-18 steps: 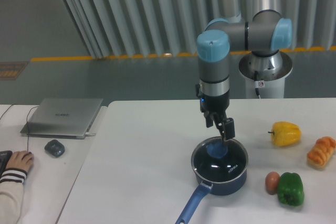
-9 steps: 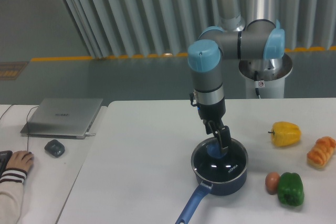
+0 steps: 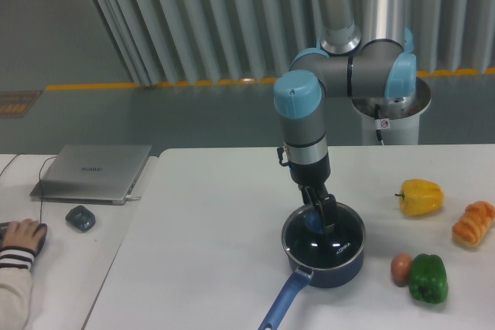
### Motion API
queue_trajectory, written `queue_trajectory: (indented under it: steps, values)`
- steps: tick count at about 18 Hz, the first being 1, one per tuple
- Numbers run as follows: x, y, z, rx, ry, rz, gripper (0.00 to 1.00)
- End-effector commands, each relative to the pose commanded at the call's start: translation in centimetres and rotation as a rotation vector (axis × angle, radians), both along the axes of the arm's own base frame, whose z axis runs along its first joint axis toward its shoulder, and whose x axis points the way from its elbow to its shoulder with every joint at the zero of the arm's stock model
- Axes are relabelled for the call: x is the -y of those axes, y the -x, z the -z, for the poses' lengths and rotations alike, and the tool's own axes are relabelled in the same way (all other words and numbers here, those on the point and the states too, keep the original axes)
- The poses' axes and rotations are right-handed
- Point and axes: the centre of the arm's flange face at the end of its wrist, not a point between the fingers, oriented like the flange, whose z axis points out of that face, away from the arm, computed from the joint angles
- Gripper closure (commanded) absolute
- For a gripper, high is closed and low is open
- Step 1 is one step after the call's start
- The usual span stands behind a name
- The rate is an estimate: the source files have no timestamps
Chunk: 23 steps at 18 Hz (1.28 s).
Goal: Open the lid
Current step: 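Close the gripper on the blue knob of the glass lid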
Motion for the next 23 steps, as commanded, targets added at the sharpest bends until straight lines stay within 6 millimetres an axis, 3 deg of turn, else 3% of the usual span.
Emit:
queue_trajectory:
  steps: [16, 23]
  values:
    - [0.0, 0.0, 1.0, -0.004, 0.021, -0.003, 0.01]
    - [-0.1, 0.0, 1.2, -0.004, 0.026, -0.009, 0.31]
